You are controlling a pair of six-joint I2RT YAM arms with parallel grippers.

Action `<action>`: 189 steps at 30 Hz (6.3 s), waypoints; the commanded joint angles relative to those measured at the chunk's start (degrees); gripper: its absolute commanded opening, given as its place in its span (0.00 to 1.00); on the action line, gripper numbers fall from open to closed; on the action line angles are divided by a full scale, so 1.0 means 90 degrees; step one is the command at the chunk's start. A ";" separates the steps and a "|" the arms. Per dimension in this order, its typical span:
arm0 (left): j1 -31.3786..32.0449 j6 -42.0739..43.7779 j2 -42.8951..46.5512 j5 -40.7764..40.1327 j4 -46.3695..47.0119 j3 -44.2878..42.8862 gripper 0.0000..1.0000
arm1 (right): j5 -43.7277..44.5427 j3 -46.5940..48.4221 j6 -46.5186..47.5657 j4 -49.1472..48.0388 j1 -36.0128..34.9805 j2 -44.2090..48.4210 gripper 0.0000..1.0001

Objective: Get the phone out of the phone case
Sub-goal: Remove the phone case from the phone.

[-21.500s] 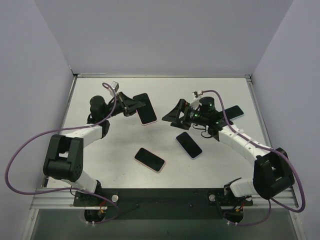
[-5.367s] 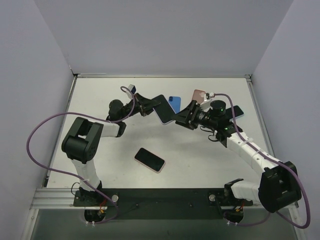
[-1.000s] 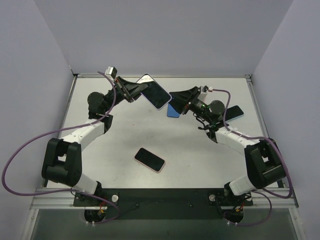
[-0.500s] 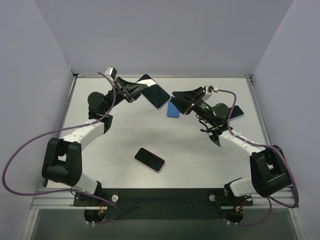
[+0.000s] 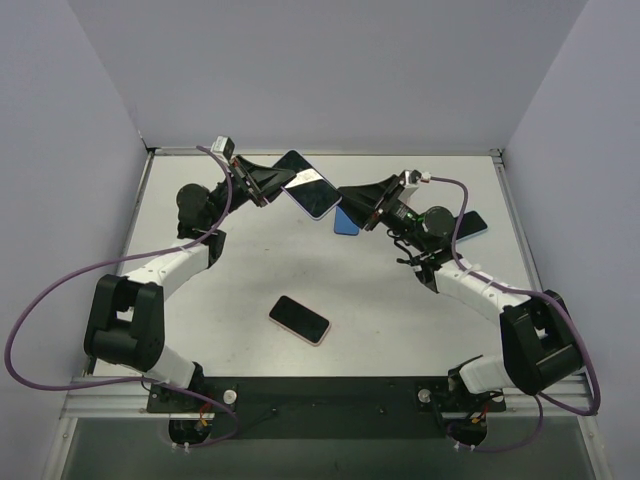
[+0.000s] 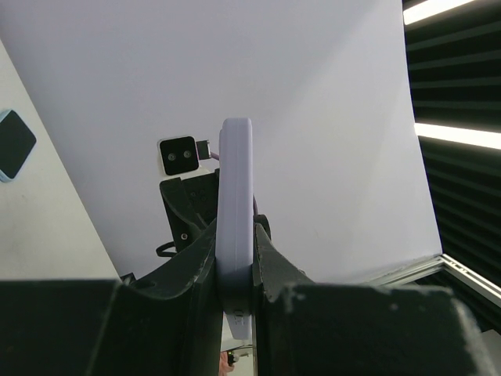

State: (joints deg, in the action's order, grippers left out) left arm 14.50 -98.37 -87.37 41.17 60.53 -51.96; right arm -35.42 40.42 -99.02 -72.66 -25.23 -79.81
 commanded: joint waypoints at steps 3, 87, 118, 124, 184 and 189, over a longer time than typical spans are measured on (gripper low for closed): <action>-0.0039 -0.0018 0.0050 -0.0209 0.0354 -0.0085 0.00 | -0.0069 0.0235 0.0114 -0.2542 -0.0077 0.0040 0.26; 0.0742 0.0021 0.0314 0.0113 0.0755 -0.0915 0.00 | -0.0624 0.3966 0.3298 0.4422 -0.0907 -0.1357 0.13; 0.1025 0.3585 -0.0887 0.0261 -0.4273 -0.0271 0.94 | 0.3903 0.2598 0.8209 1.0728 -0.0212 0.1105 0.00; 0.1435 0.3821 -0.1180 -0.0316 -0.4831 -0.0359 0.95 | 0.5760 0.2950 0.8600 1.1403 -0.1257 0.0265 0.00; 0.2422 0.5246 -0.2391 -0.2279 -0.7292 -0.1364 0.52 | 0.3125 0.2325 0.8014 0.9480 -0.1366 -0.1396 0.00; 0.2539 0.5373 -0.2567 -0.2619 -0.7526 -0.1589 0.43 | 0.2969 0.2257 0.7966 0.9422 -0.1279 -0.1201 0.00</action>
State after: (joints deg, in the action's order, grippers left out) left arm 36.64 -53.01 -108.55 24.08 -0.14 -64.40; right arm -4.89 61.23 -25.69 13.50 -37.60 -93.60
